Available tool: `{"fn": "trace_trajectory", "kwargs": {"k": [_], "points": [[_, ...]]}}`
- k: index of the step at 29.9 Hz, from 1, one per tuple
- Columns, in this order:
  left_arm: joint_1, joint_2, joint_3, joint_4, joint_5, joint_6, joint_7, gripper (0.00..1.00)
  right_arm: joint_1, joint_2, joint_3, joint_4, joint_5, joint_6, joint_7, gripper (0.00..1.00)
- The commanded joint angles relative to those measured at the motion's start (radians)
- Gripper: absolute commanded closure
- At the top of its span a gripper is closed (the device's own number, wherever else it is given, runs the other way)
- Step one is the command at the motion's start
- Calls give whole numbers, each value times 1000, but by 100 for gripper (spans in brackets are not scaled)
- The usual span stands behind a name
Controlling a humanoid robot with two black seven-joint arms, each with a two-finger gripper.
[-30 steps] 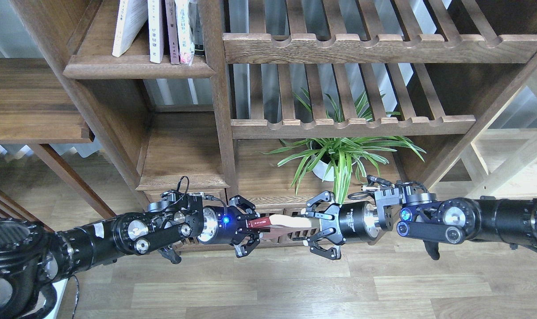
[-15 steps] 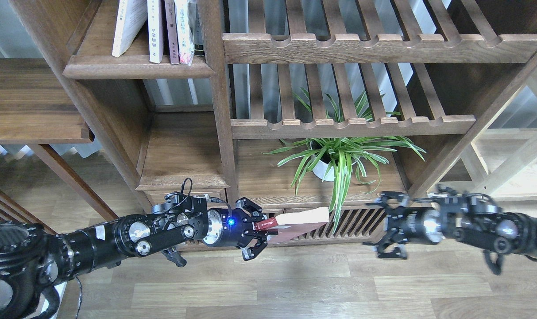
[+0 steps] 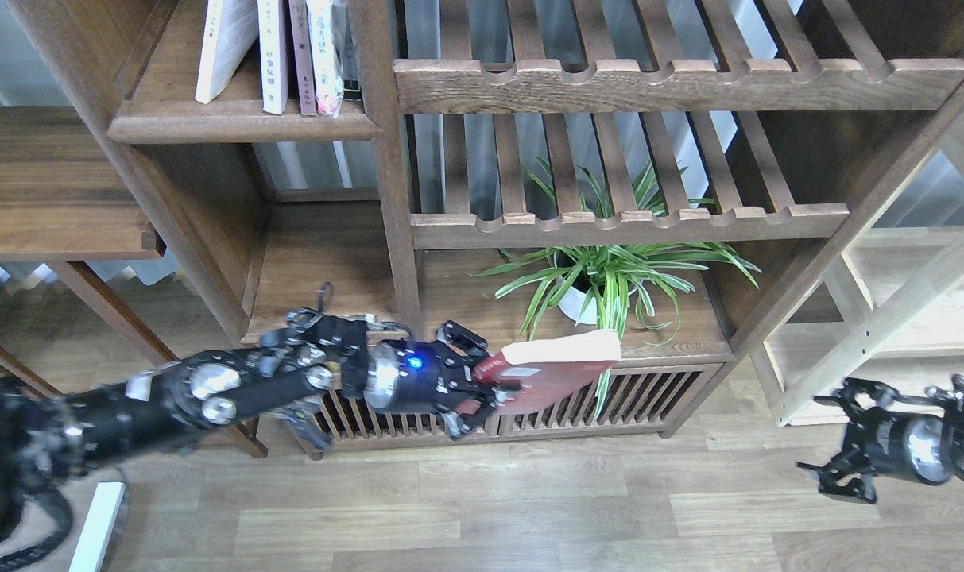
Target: Organize books on shelf
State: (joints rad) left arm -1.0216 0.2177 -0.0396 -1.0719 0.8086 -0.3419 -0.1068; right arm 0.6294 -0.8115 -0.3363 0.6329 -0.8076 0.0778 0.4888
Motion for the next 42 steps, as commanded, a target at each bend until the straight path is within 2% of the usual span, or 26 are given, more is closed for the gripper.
{"fn": "trace_trajectory", "kwargs": {"k": [1, 9, 12, 19, 24, 32, 42], "points": [[-3, 110, -37, -98, 0, -11, 2, 100, -31, 2, -1, -41, -1, -6, 0, 0], [-5, 317, -173, -263, -61, -34, 45, 100, -65, -1, -4, -61, 2, -67, 0, 0], [-5, 394, -210, -304, -100, -49, 52, 100, -82, -1, -7, -64, 1, -93, 0, 0], [-5, 575, -319, -384, -155, -147, 55, 100, -102, 0, -9, -73, 2, -127, 0, 0], [-5, 689, -385, -430, -221, -147, 67, 100, -102, 17, -10, -97, 2, -127, 0, 0], [-9, 886, -486, -451, -359, -147, 96, 100, -94, 43, -10, -117, 1, -125, 0, 0], [-31, 1065, -508, -451, -515, -147, 107, 100, -86, 88, -13, -151, 1, -122, 0, 0]]}}
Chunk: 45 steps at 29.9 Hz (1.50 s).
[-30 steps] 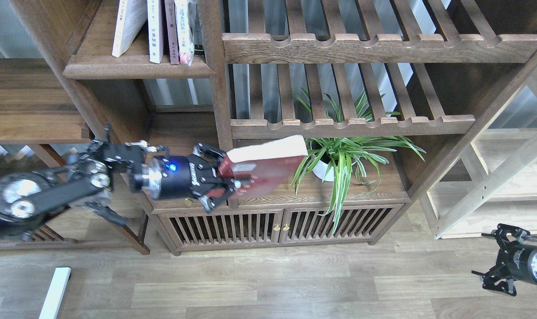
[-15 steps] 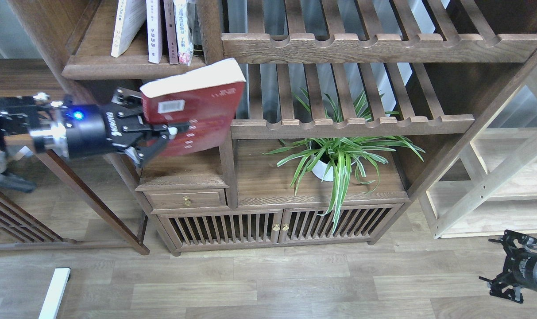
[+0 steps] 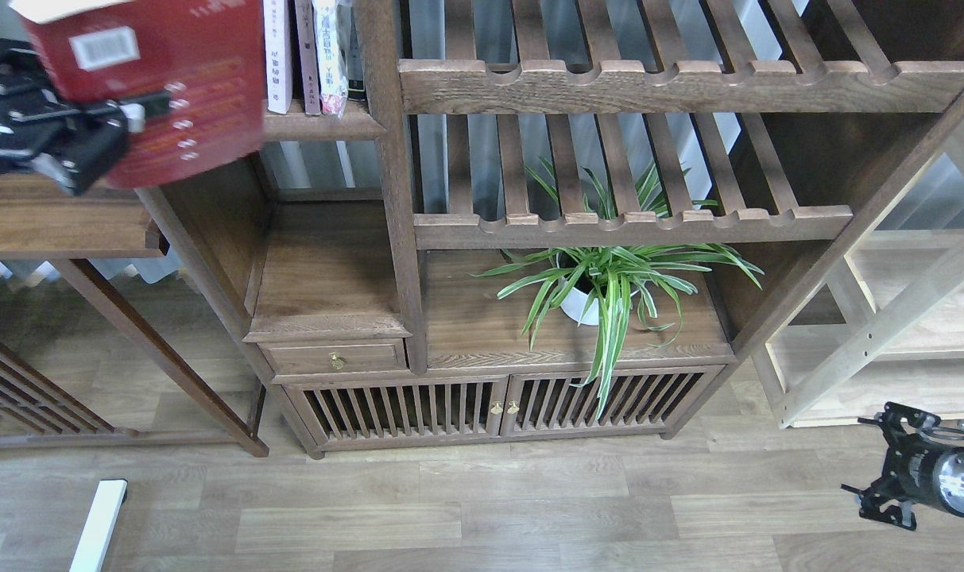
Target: Organize books on shelf
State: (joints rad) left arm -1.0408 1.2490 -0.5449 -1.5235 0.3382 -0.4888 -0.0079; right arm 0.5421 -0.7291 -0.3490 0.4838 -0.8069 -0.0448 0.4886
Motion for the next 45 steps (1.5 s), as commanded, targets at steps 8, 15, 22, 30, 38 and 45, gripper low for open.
{"fn": "trace_trajectory", "kwargs": {"k": [8, 15, 22, 30, 38, 45], "points": [[-53, 58, -3, 8, -122, 0, 55, 100, -7, -9, -4, -1, 0, -1, 0, 0], [-77, 83, 7, 12, -177, 0, 77, 100, -11, -13, -7, 1, -3, -3, 0, 0], [-93, 89, 11, 28, -200, 0, 117, 100, -27, -16, -7, 4, -5, -4, 0, 0], [-96, 83, 16, 31, -214, 0, 137, 100, -31, -26, -7, 9, -8, -15, 0, 0], [-110, 73, 17, 58, -246, 53, 154, 100, -30, -38, -7, 12, -8, -15, 0, 0], [-124, 47, 17, 77, -243, 131, 167, 100, -31, -39, -7, 12, -8, -14, 0, 0]]}}
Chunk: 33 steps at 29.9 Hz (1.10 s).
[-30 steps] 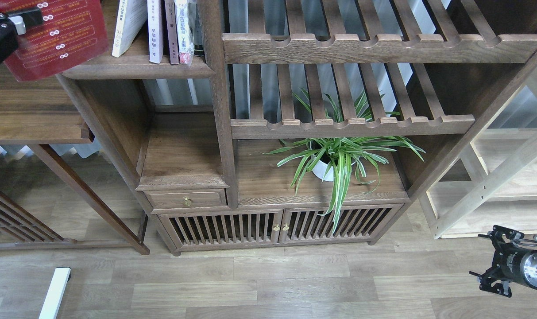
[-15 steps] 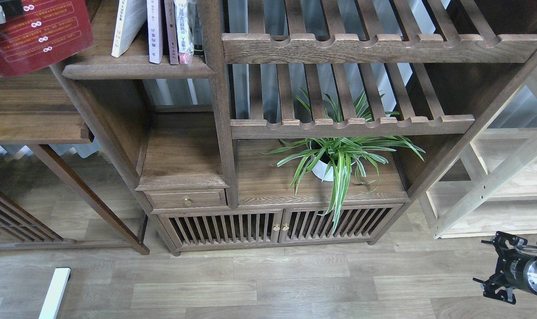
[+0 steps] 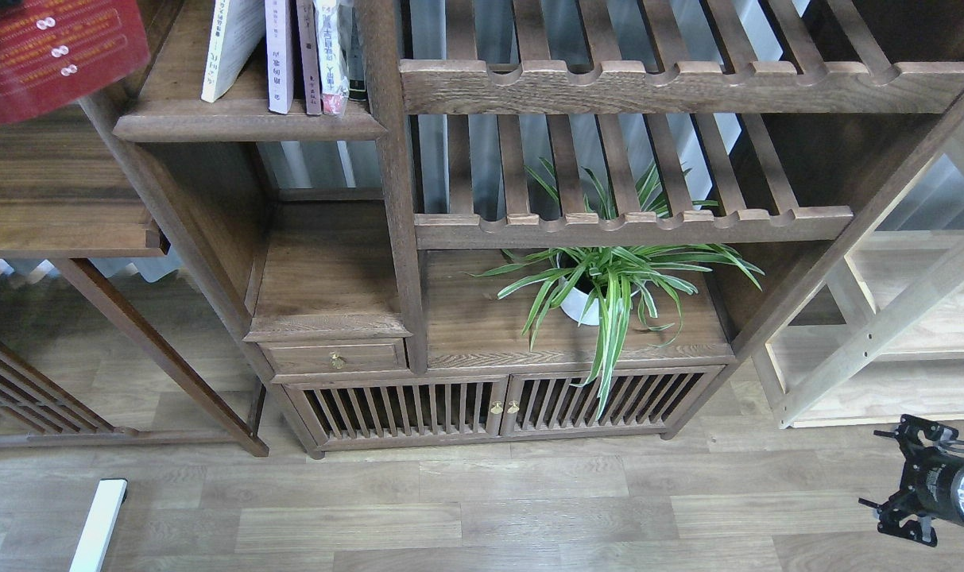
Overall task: Organize books on shelf
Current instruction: 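Push the red book into the top shelf beside the white books with the left gripper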
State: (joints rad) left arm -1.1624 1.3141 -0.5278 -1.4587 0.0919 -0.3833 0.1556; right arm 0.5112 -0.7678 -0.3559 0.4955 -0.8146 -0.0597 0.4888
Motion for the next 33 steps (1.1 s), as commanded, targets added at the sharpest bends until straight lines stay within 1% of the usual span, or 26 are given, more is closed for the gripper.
{"fn": "trace_trajectory", "kwargs": {"k": [1, 4, 6, 12, 14, 18, 22, 33], "points": [[-2, -35, 0, 20, 8, 40, 5, 100, 0, -1, 0, 0, 0, 1, 0, 0], [-6, -70, 0, 35, 12, 76, 27, 100, 1, -1, 0, 0, 0, 1, 0, 0], [-14, -96, 0, 44, 17, 98, 28, 100, 1, -1, 0, 0, 0, 1, 0, 0], [-48, -209, 11, 92, 48, 170, 51, 100, 1, -5, 0, -2, 0, 1, 0, 0], [-65, -243, 23, 107, 49, 187, 55, 100, 0, -11, 2, -2, 0, 1, 0, 0], [-134, -323, 86, 147, 51, 247, 59, 100, -2, -15, 0, -2, 0, 1, 0, 0], [-175, -387, 134, 173, 51, 308, 59, 100, -3, -22, 0, -2, -1, 1, 0, 0], [-207, -486, 161, 189, 83, 466, 74, 100, -16, -28, 3, -3, -1, 1, 0, 0]]}}
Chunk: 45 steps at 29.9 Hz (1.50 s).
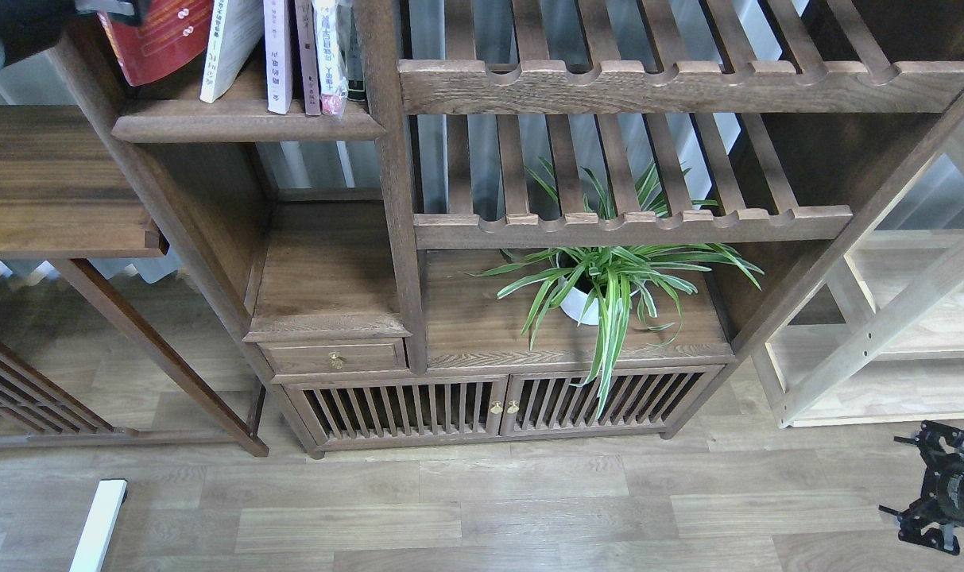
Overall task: Organize books on shelf
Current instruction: 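Push the red book into the top shelf beside the white books with the left gripper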
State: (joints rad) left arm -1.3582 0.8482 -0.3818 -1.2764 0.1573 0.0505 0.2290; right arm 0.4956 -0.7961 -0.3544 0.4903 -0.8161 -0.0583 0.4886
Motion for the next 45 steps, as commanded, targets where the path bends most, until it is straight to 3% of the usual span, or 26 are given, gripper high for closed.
{"fn": "trace_trajectory", "kwargs": {"k": [1, 12, 29, 45], "points": [[-18, -24, 23, 9, 21, 41, 3, 100, 0, 0, 0, 2, 0, 0, 0, 0], [-102, -113, 149, 84, 45, 146, 13, 100, -2, 2, 2, 2, 0, 0, 0, 0], [-121, -242, 195, 177, 88, 278, 38, 100, -6, 2, 0, 2, 0, 0, 0, 0], [-134, -236, 230, 167, 85, 255, 69, 97, -3, 2, 0, 2, 0, 0, 0, 0]]}}
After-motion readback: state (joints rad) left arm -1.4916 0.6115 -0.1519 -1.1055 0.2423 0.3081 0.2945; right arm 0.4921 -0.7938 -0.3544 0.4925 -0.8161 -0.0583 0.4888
